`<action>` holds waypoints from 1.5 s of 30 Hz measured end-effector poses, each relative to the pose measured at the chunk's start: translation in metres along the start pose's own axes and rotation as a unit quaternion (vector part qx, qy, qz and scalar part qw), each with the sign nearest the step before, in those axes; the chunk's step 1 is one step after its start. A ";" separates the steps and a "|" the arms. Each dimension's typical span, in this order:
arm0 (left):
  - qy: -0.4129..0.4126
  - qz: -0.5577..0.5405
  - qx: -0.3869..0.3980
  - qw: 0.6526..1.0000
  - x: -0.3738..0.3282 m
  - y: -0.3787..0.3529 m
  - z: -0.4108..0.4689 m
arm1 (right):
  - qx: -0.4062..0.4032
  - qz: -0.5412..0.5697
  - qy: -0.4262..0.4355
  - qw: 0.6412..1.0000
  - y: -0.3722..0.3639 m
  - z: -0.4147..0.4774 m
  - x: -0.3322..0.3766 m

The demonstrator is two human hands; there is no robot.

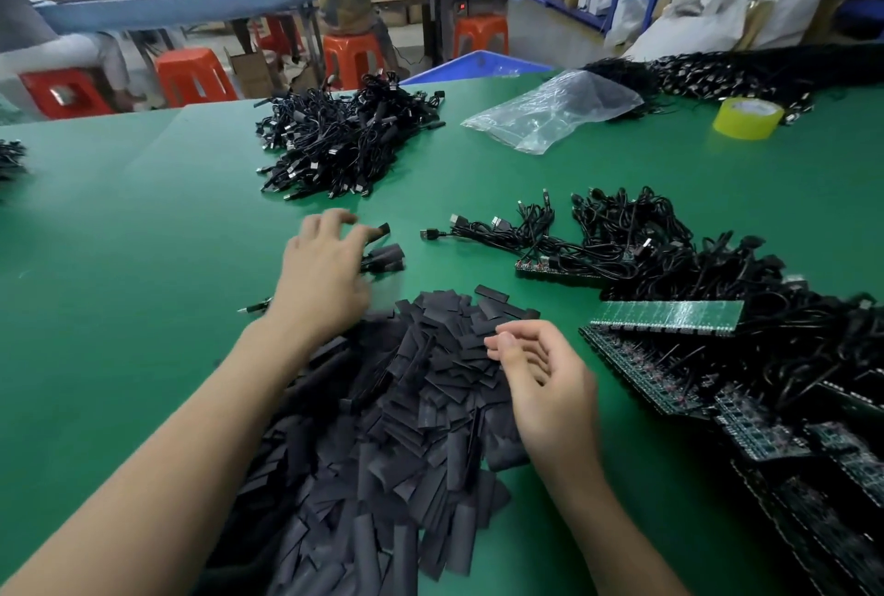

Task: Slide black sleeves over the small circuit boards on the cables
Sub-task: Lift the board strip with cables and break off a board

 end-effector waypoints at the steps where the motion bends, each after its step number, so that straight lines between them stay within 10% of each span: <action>1: -0.028 -0.023 -0.005 0.999 -0.024 0.000 0.001 | -0.003 -0.013 0.006 1.000 0.000 0.000 0.001; 11: -0.122 -0.098 0.076 0.985 -0.163 -0.070 0.029 | -0.083 -0.018 0.050 0.995 0.013 0.000 0.007; 45: -0.143 -0.257 -0.275 0.915 -0.121 0.120 0.034 | -0.040 -0.039 0.019 0.998 0.008 0.006 -0.006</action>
Point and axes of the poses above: each hand's wrist, its own z-axis towards the middle knuckle, its own y-axis out of the back of the hand, x = y × z, the point moved 8 cm from there along z, towards the middle knuckle, and after that the axes turned 3 degrees about y, right-handed, at the moved point
